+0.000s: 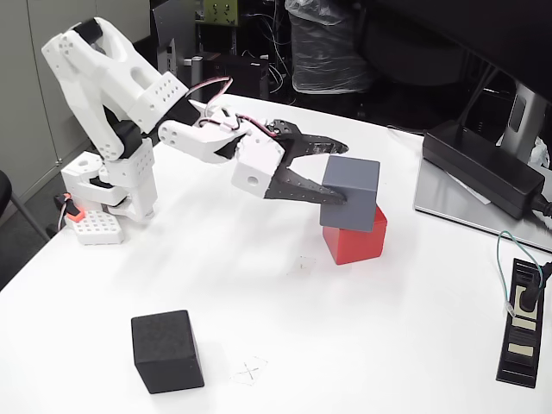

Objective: Stack the three blocks in an ordered color.

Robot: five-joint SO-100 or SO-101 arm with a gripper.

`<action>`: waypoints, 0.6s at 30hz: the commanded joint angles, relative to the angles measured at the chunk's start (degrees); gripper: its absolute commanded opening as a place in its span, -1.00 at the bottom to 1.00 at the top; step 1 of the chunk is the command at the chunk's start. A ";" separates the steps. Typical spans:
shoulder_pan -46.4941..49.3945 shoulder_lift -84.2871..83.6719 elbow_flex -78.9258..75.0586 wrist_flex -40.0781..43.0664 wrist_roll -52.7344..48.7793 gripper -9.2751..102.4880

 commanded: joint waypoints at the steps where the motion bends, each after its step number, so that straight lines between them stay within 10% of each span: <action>1: 1.41 5.10 -0.97 -0.53 -0.70 -0.13; 18: 17.23 21.62 6.94 2.64 4.31 -0.14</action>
